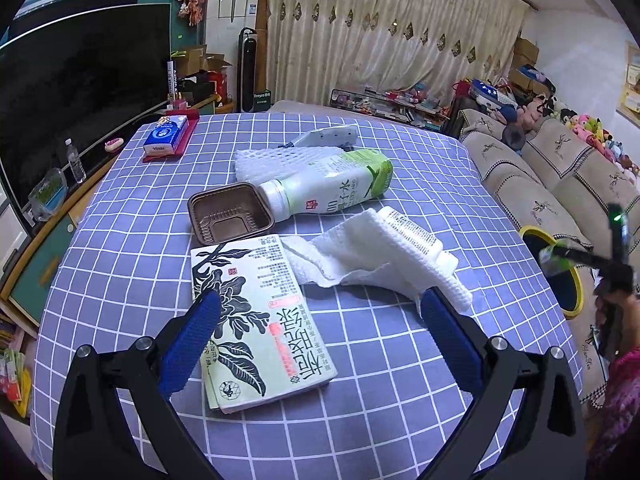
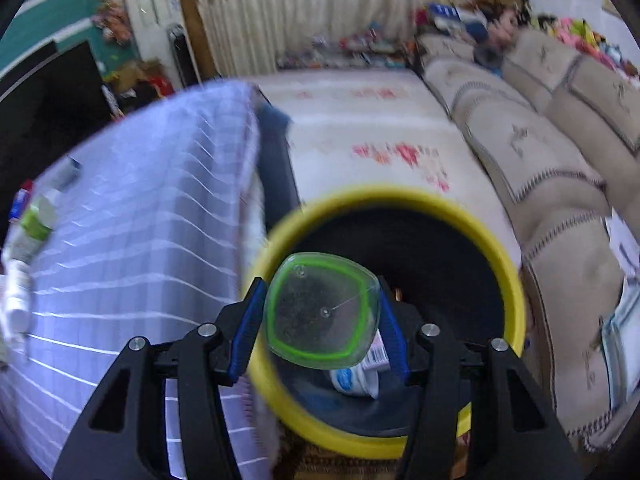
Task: Collect trash
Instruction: 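Grasp the green-capped bottle with the right gripper and drop it into the bin, then grasp the white-and-green printed box with the left gripper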
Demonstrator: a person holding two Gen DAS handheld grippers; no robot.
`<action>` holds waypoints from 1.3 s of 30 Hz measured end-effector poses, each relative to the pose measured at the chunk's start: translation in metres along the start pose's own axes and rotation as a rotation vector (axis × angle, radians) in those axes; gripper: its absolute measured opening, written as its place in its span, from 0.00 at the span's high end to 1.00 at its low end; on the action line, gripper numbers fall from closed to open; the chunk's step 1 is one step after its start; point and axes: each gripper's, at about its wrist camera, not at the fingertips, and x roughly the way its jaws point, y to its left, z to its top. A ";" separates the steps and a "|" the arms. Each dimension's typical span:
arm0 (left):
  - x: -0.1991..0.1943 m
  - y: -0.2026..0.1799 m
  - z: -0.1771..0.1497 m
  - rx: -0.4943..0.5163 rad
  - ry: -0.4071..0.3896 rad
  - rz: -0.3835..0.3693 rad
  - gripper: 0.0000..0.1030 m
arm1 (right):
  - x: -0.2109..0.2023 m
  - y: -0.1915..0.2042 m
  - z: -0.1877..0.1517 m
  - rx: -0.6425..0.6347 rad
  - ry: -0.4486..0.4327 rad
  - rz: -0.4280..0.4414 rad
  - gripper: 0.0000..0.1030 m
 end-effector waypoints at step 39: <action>0.023 0.021 -0.006 -0.114 0.099 0.135 0.04 | -0.008 -0.002 -0.006 0.053 -0.026 -0.026 0.43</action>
